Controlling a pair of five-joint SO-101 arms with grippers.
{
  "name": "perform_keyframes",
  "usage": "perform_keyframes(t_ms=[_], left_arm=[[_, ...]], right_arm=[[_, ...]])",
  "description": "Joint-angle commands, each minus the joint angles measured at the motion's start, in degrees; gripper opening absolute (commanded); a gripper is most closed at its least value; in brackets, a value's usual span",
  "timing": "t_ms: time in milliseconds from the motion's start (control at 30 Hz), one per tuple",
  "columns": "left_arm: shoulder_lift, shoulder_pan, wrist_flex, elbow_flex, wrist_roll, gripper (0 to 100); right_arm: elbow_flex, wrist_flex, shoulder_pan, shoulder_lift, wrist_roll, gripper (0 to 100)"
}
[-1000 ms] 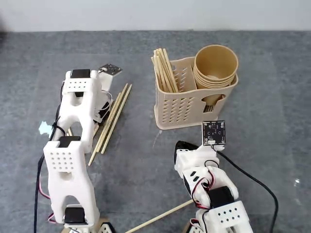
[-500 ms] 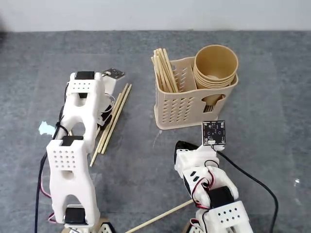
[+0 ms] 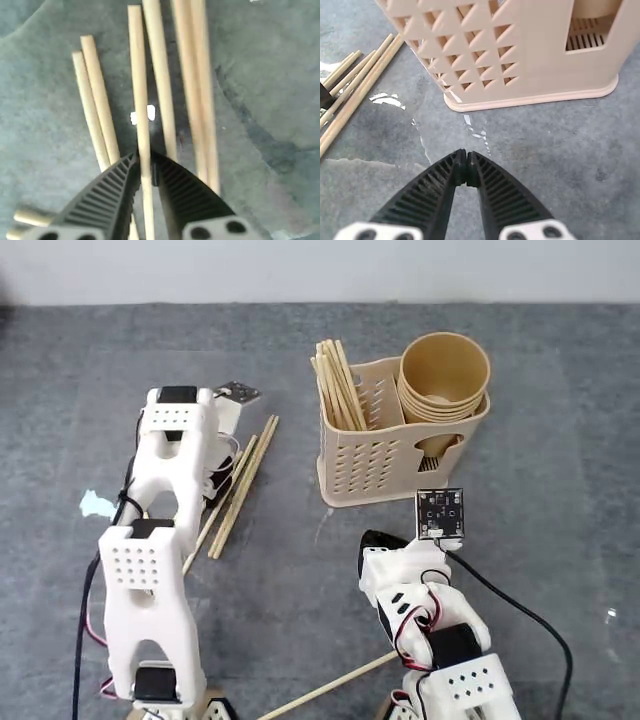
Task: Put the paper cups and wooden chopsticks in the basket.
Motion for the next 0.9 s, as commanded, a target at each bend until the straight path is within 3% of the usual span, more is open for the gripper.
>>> perform_keyframes(t_ms=[0,300,800,867], left_arm=[[-0.35,1.67,5.27,-5.41,-0.09,1],[-7.12,0.79,6.07,-10.77,1.93,1],[-39.12,3.34,5.71,-8.31,2.02,1],[-41.93,5.36,4.66,-8.31,5.27,1]], right_arm=[[-0.26,-0.31,0.48,-0.84,-0.26,1.4],[-0.26,-0.31,0.40,-0.84,-0.26,1.4],[-0.44,-0.31,0.31,-0.84,-0.26,1.0],[-0.44,-0.31,0.31,-0.84,-0.26,1.0]])
